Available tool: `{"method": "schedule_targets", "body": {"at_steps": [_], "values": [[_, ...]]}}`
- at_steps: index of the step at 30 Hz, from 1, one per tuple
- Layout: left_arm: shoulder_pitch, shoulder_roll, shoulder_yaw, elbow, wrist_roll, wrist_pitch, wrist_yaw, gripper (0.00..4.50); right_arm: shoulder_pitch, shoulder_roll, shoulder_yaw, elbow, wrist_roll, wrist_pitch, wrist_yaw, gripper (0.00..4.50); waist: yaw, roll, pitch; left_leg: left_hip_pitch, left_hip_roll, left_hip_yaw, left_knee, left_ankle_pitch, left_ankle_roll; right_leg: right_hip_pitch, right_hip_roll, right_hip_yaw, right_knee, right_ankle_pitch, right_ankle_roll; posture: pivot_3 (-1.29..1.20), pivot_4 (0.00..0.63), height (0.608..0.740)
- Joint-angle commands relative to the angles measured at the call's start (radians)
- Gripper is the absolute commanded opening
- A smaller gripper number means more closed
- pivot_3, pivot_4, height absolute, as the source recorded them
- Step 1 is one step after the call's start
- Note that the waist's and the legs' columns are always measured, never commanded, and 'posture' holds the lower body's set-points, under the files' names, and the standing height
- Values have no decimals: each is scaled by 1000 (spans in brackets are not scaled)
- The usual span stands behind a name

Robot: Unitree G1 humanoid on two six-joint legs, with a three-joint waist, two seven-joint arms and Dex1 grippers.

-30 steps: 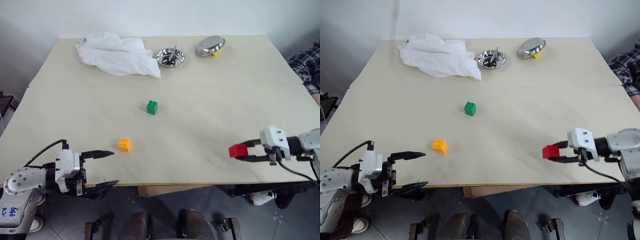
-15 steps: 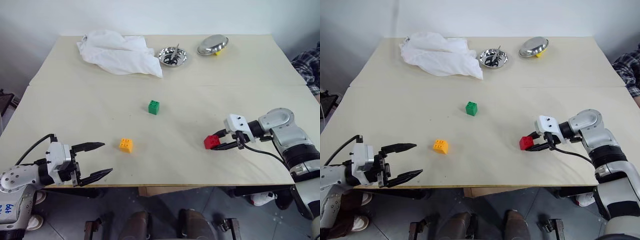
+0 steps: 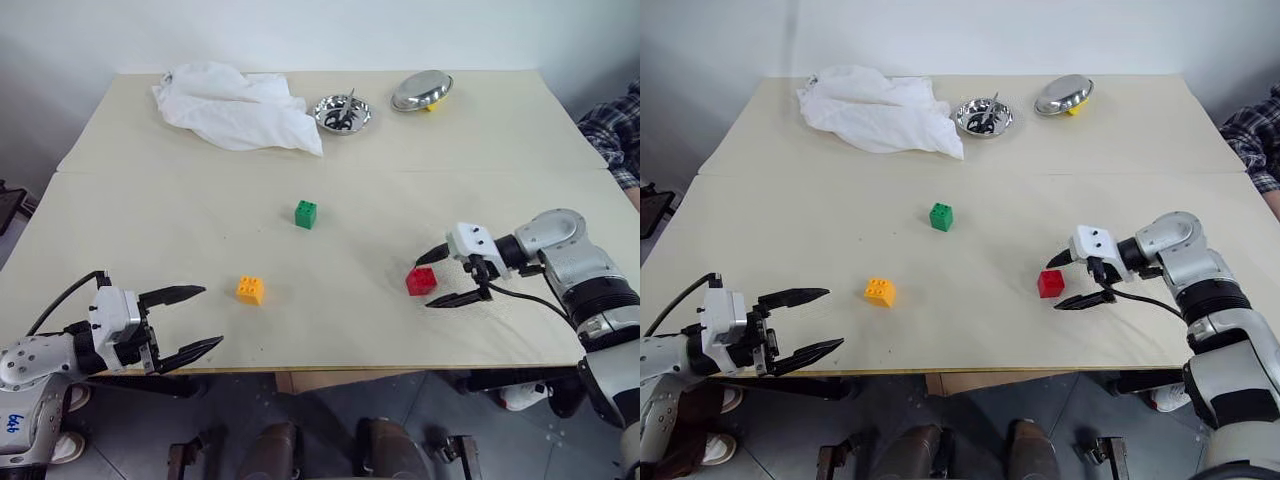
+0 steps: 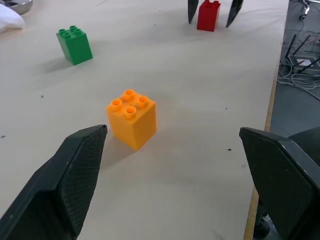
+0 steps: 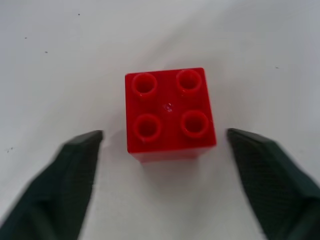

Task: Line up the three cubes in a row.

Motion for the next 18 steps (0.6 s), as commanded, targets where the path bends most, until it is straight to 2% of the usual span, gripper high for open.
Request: {"method": "schedule_targets", "body": {"at_steps": [1, 4, 8, 12, 18], "values": [[18, -13, 52, -5, 6, -25, 30, 4500, 24, -53, -132, -44, 119, -15, 66, 4478, 2, 0, 0, 0, 0, 0, 0, 0, 0, 0, 0, 0, 0, 0, 0, 0, 150, 740], [39, -26, 110, 49, -7, -29, 53, 4500, 87, -118, -214, -91, 191, 49, 66, 4478, 6, 0, 0, -1, 0, 0, 0, 0, 0, 0, 0, 0, 0, 0, 0, 0, 150, 740], [83, -61, 186, 121, 0, -41, 107, 4500, 209, -126, -408, -113, 254, -41, 17, 4478, 5, 0, 0, -1, 0, 0, -1, -1, 0, 1, 0, -1, 0, 0, 0, 0, 150, 740], [136, -143, 265, 143, -26, -43, 186, 4500, 418, -140, -603, -224, 361, 73, -15, 4478, 6, -1, 0, -1, 0, 0, 0, -1, 1, 1, 0, -1, 0, 0, 0, 0, 150, 740], [180, -191, 303, 140, -50, -27, 215, 4500, 739, -111, -793, -495, 401, 157, -131, 4478, 13, -1, 0, 0, 1, 0, 1, -1, 1, 3, -1, -1, -4, 0, 0, 0, 150, 740]]}}
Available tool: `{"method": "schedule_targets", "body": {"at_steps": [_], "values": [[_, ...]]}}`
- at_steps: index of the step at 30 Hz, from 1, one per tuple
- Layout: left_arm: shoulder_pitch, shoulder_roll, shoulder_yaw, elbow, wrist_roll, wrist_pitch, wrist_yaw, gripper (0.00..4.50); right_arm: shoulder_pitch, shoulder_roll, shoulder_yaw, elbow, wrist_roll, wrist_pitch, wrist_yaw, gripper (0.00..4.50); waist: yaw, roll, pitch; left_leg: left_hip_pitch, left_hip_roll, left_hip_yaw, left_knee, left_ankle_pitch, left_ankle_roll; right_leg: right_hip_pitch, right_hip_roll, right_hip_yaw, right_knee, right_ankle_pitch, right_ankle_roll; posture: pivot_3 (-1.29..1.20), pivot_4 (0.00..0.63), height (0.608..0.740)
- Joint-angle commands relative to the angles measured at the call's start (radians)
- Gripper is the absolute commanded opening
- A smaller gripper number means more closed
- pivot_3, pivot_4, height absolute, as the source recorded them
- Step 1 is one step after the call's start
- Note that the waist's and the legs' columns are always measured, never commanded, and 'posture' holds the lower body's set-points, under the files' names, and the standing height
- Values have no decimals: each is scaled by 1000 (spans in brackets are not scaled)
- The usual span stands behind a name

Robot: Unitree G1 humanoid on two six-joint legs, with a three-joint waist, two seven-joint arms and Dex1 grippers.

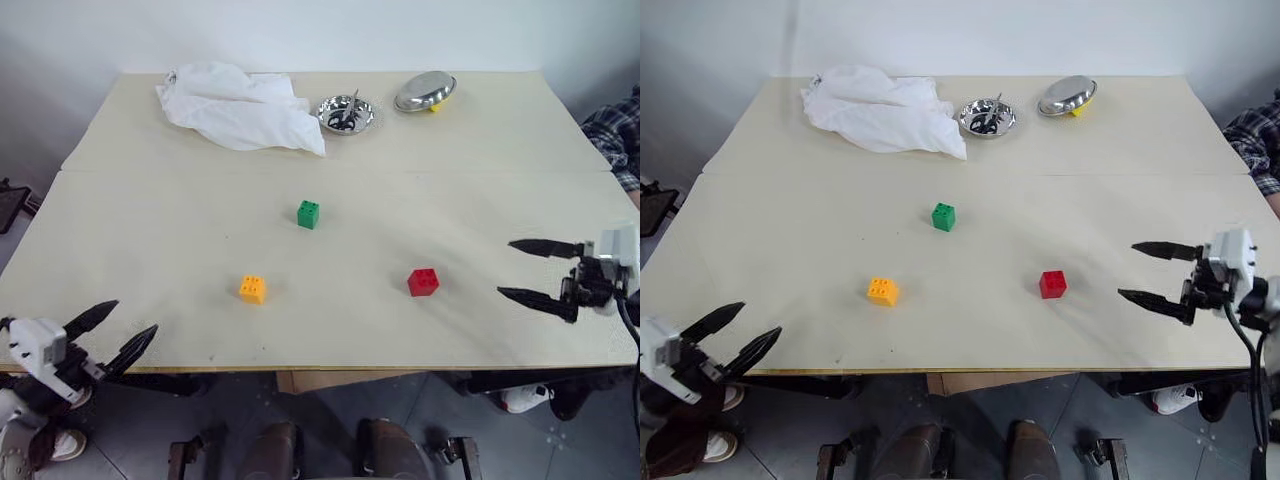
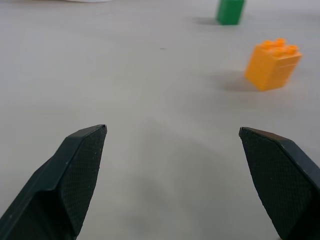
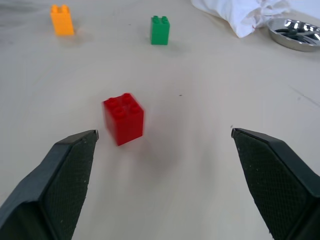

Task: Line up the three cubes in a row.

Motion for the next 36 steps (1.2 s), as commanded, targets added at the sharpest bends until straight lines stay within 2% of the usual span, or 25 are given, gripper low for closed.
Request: {"method": "schedule_targets", "body": {"at_steps": [1, 7, 11, 14, 16, 19, 22, 25, 30, 36], "values": [[13, -12, 20, -36, -38, 11, 9, 4500, 113, 23, -115, -157, 33, 31, -80, 4478, 1, 0, 0, 1, 0, 0, 0, 0, 0, 1, 0, 0, -1, 0, 0, 0, 150, 740], [-74, 25, -51, -117, -94, 97, -12, 4500, 211, 70, -168, -306, 35, 73, -142, 4478, 4, 0, 0, 4, 1, 0, 2, -1, -1, 4, 0, 2, -1, 0, 0, 0, 150, 740], [-233, 88, -143, -185, -132, 237, 20, 4500, 255, 92, -186, -406, 56, 106, -153, 4478, 19, 0, 0, 3, 0, 0, 3, -1, 0, 4, 0, 2, 0, 0, 0, 0, 150, 740], [-519, 149, -324, -174, -99, 503, 145, 4500, 271, 116, -196, -465, 72, 114, -154, 4478, 32, 0, 0, 3, 0, -1, 4, -1, 0, 4, 0, 2, 2, 0, 0, 0, 150, 740], [-700, 143, -454, -130, -37, 618, 195, 4500, 281, 132, -205, -472, 67, 99, -147, 4478, 34, -1, 0, 3, -1, -2, 7, -1, 0, 5, 1, 1, 3, 0, 0, 0, 150, 740], [-926, 83, -631, -33, 79, 701, 256, 4500, 301, 148, -215, -472, 55, 95, -149, 4478, 30, -1, 0, 4, -2, -1, 6, -1, 1, 6, 3, 3, 6, 1, 2, 0, 150, 740], [-1062, -8, -715, 98, 145, 729, 286, 4500, 308, 159, -222, -476, 47, 92, -165, 4478, 20, -1, 0, 3, -2, 0, 5, -2, 2, 3, 9, 4, 6, 1, 3, 0, 150, 740], [-1197, -102, -807, 327, 286, 689, 363, 4500, 324, 174, -212, -500, 33, 88, -176, 4478, 19, -2, 0, 1, -1, 1, 5, -2, 2, 0, 11, 4, 7, 1, 3, 0, 150, 740], [-1334, -260, -798, 607, 349, 601, 404, 4500, 359, 194, -211, -553, 30, 99, -197, 4478, 22, -4, 1, -1, -1, 4, 6, -1, 1, -2, 11, 3, 8, 1, 3, 0, 150, 740], [-1434, -357, -762, 860, 416, 460, 468, 4500, 392, 207, -222, -600, 39, 111, -224, 4478, 24, -4, 2, -2, -1, 4, 7, -1, 1, -3, 11, 3, 8, 1, 3, 0, 150, 740]]}}
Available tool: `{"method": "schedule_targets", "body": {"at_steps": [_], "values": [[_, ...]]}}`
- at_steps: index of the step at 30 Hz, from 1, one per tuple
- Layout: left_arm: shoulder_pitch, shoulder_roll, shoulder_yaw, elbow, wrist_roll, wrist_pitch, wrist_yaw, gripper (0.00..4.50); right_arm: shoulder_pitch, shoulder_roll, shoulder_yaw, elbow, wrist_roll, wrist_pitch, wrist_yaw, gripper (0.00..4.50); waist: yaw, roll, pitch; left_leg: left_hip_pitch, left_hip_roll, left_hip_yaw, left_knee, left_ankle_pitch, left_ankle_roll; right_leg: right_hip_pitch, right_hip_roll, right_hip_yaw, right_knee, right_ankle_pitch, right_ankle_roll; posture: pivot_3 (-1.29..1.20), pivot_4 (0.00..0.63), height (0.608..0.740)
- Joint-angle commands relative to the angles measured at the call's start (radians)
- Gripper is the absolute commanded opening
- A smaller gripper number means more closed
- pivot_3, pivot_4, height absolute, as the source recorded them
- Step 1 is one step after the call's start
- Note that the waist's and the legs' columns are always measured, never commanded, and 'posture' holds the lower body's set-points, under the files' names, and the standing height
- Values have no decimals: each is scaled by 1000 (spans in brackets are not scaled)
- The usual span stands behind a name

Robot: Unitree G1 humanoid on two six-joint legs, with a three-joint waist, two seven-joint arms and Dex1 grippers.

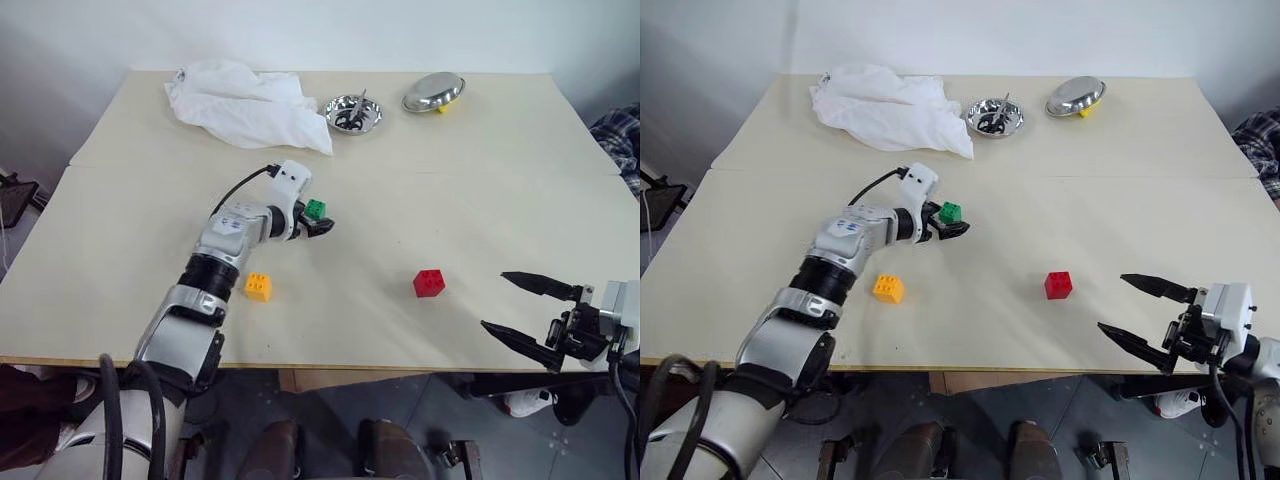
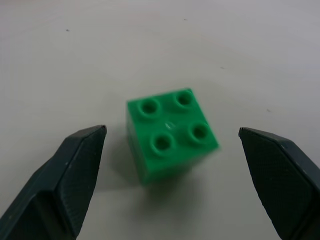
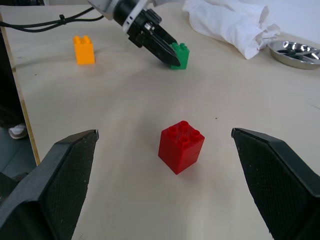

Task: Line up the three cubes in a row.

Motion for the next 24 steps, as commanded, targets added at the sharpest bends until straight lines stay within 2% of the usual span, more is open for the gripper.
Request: {"method": "schedule_targets", "body": {"at_steps": [1, 2, 5, 9, 13, 17, 20, 24], "values": [[-57, -31, 39, 100, 33, -90, 33, 4500, 26, 10, -33, -63, 21, 2, -19, 4478, 0, 0, 0, 0, 0, 0, 0, 0, 0, 0, 0, -1, 0, 0, 0, 0, 150, 740], [-64, -37, 45, 119, 40, -104, 37, 4500, 34, 12, -35, -69, 21, 2, -22, 4478, 0, 0, 0, 0, 0, 0, 0, 0, 0, 0, 0, -1, 0, 0, 0, 0, 150, 740], [-76, -44, 66, 152, 55, -136, 52, 3949, 58, 17, -43, -78, 22, 0, -25, 4500, 1, 0, 0, 0, 0, 0, 0, 0, 0, 0, 0, -3, 0, 0, 0, 0, 150, 740], [-76, -39, 76, 169, 75, -159, 35, 2713, 72, 19, -48, -73, 20, -10, -22, 4500, 1, 0, 0, 0, 0, 1, 0, 0, 0, -1, 0, -4, 1, 0, 0, 0, 150, 740], [-65, -20, 63, 151, 93, -175, -56, 1509, 73, 16, -49, -62, 16, -16, -16, 4500, 1, 0, 0, 0, 0, 1, 0, 0, 0, -1, 0, -5, 1, 0, 0, 0, 150, 740], [10, 45, -13, -35, 56, -391, -483, 1525, 69, -11, -75, -29, 15, -18, 9, 4500, -1, 0, 0, 0, 0, 1, 0, 0, 0, -1, 0, -5, 1, 0, 0, 0, 150, 740], [85, 101, -108, -189, 53, -455, -746, 1525, 71, -32, -97, -3, 16, -17, 34, 4500, -2, 0, 0, 0, 0, 2, 0, 0, 0, -1, 0, -5, 0, 0, 0, 0, 150, 740], [151, 109, -191, -356, 79, -382, -824, 1525, 74, -41, -110, 0, 15, -10, 45, 4500, -1, 0, 0, 0, 0, 1, 1, 0, 0, 0, 0, -4, 0, 0, 0, 0, 150, 740]]}}
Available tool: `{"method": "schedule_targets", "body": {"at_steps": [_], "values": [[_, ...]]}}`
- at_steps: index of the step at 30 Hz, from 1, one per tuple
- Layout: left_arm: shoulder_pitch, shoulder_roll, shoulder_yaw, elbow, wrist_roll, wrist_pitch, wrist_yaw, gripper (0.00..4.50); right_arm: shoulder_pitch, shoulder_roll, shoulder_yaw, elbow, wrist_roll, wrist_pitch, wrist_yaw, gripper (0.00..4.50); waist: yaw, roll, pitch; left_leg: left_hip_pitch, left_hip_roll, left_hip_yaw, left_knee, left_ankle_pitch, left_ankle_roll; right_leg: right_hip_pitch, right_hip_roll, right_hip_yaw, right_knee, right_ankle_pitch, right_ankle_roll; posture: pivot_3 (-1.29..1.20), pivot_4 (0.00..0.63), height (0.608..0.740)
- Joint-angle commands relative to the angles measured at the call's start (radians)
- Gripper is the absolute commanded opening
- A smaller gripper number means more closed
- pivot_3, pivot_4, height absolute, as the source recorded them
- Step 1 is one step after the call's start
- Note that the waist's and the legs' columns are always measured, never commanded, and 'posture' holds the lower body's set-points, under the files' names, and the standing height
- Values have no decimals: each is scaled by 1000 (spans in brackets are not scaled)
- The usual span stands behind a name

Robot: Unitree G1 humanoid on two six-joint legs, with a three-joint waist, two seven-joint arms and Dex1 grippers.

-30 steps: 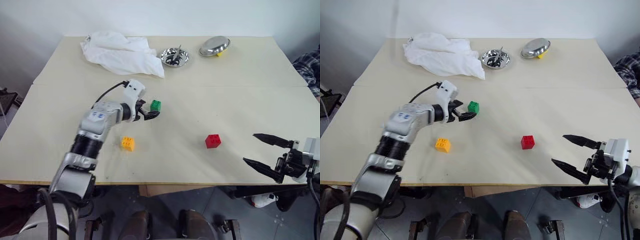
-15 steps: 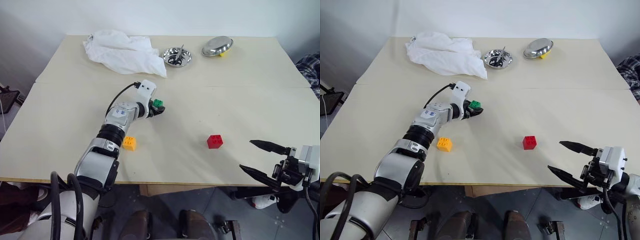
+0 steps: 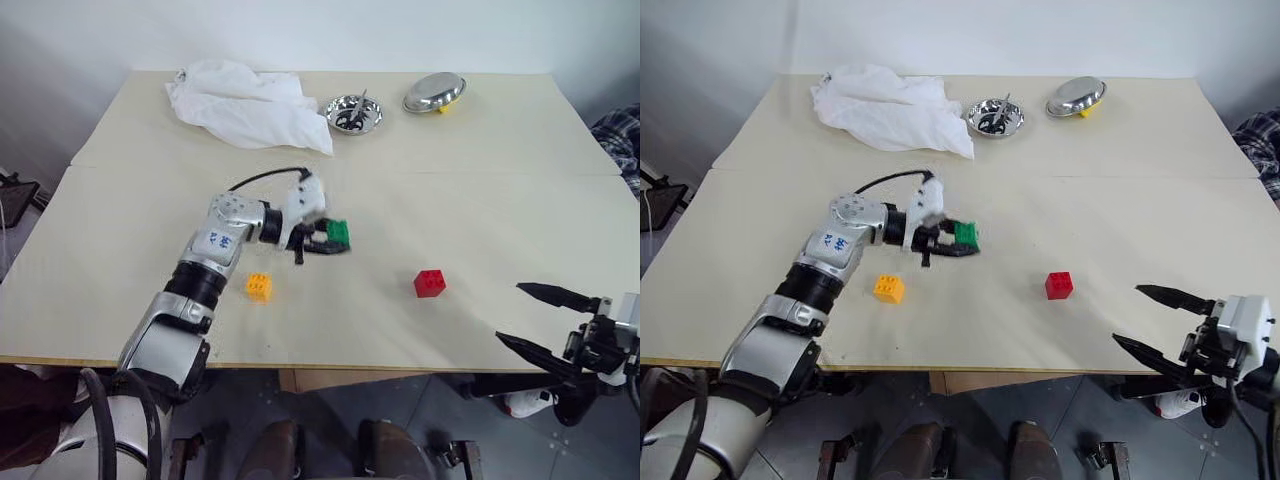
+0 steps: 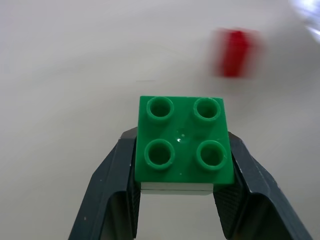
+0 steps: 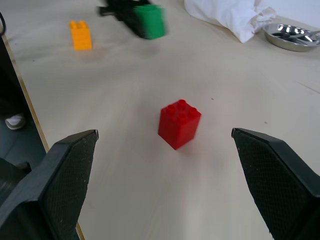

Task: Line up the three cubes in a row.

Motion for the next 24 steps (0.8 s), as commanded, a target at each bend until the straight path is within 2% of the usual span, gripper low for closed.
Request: {"method": "schedule_targets", "body": {"at_steps": [1, 5, 9, 12, 17, 22, 24], "values": [[32, -9, -63, -144, 16, 56, -44, 1525, 4, -13, -34, -16, 14, -5, 10, 4500, 0, 0, 0, 0, 0, 0, 0, 0, 0, 0, 0, 1, 0, 0, 0, 0, 150, 740], [64, -57, -114, -232, 63, 192, 40, 1525, 21, -11, -38, -35, 14, 3, 8, 4500, 2, 0, 0, 0, 0, -2, 1, 0, 1, 1, 0, 8, 0, 0, 0, 0, 150, 740], [53, -101, -143, -164, 149, 182, 156, 1525, 33, -11, -40, -46, 18, 8, 5, 4500, 1, 0, 0, 0, 0, -1, 1, 0, 1, 1, 0, 9, 0, 0, 0, 0, 150, 740], [28, -131, -132, -98, 162, 188, 196, 1525, 48, -14, -49, -51, 21, 12, 9, 4500, 1, 0, 0, 0, 0, -1, 1, 0, 1, 1, 0, 9, 1, 0, 0, 0, 150, 740], [6, -149, -145, -15, 181, 149, 188, 1525, 65, -15, -61, -62, 21, 20, 9, 4500, 2, 0, 0, 0, 0, -1, 1, 1, 1, 1, -1, 9, 0, 0, 0, 0, 150, 740], [14, -145, -154, -16, 174, 157, 136, 1525, 67, -7, -61, -72, 19, 26, 3, 4500, 2, 0, 0, 0, 0, -1, 1, 1, 1, 1, -1, 9, 0, 0, 0, 0, 150, 740], [14, -142, -149, -19, 173, 155, 132, 2248, 66, -6, -57, -74, 19, 26, 0, 4500, 2, 0, 0, 0, 0, -1, 1, 1, 1, 1, -1, 9, 1, 0, 0, 0, 150, 740]]}}
